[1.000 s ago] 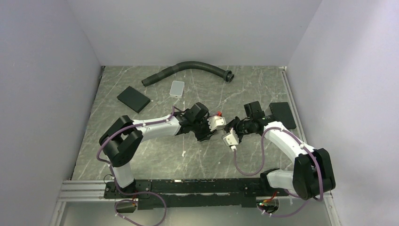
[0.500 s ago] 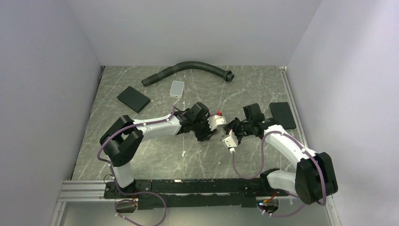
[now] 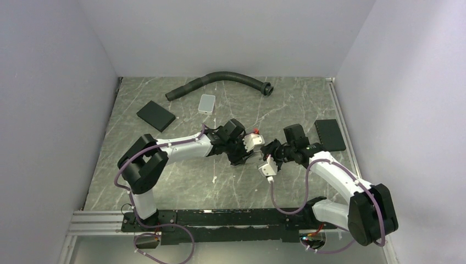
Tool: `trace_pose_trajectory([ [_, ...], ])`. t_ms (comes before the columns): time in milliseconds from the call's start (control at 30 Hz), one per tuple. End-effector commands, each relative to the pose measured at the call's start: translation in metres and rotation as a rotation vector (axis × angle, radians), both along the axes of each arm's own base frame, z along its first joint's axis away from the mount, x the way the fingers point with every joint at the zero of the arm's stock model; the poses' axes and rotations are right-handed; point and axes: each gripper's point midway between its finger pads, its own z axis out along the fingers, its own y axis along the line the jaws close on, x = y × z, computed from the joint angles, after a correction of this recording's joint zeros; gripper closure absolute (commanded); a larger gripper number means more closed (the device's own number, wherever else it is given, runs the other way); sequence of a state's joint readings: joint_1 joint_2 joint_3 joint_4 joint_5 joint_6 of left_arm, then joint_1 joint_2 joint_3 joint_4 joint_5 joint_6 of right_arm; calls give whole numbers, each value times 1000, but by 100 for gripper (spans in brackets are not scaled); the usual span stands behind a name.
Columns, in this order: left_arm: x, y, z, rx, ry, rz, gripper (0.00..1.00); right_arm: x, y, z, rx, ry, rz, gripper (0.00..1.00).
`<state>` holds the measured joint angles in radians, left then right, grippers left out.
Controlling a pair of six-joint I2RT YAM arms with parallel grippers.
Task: Fold the paper box
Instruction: Close the paper box at the center of the board.
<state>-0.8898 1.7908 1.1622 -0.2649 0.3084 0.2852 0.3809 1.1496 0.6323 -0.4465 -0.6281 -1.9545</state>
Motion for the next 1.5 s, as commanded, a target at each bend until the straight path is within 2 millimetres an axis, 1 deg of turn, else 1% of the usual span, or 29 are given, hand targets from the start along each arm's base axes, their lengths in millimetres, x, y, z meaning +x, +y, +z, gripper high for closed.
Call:
trace_pose_trajectory([
  [0,-4,3,-14,48,49,48,57,-42,2,-33,-38,157,56,86],
  [267,-5,4,-12,46,47,59,53,-47,0,-39,-57,139,62,83],
  [433,-3,3,-13,54,45,72,54,-48,-2,-44,-71,126,59,82],
  [500,-3,3,-14,54,46,71,55,-45,0,-41,-51,130,35,81],
  [567,-3,2,-13,52,45,69,57,-36,7,-26,12,158,-24,80],
  [633,-4,2,-12,52,41,63,58,-26,11,-8,67,183,-83,75],
  [700,-3,3,-12,53,38,59,60,-21,10,3,94,197,-108,73],
  [833,-3,4,-11,53,29,53,62,-17,3,8,124,218,-145,65],
  [1000,-5,3,-2,23,21,56,63,-13,-15,16,165,240,-198,53],
  [1133,-8,0,10,-23,18,55,63,-7,-29,30,234,286,-275,46],
  [1233,-10,-1,22,-68,18,63,63,-4,-35,44,301,349,-346,40],
  [1300,-11,2,29,-100,20,76,63,-1,-35,57,361,413,-405,37],
  [1433,-11,5,55,-199,1,114,63,-1,-28,87,469,554,-456,29],
  [1467,-10,7,67,-234,-12,125,63,0,-25,94,499,601,-474,27],
])
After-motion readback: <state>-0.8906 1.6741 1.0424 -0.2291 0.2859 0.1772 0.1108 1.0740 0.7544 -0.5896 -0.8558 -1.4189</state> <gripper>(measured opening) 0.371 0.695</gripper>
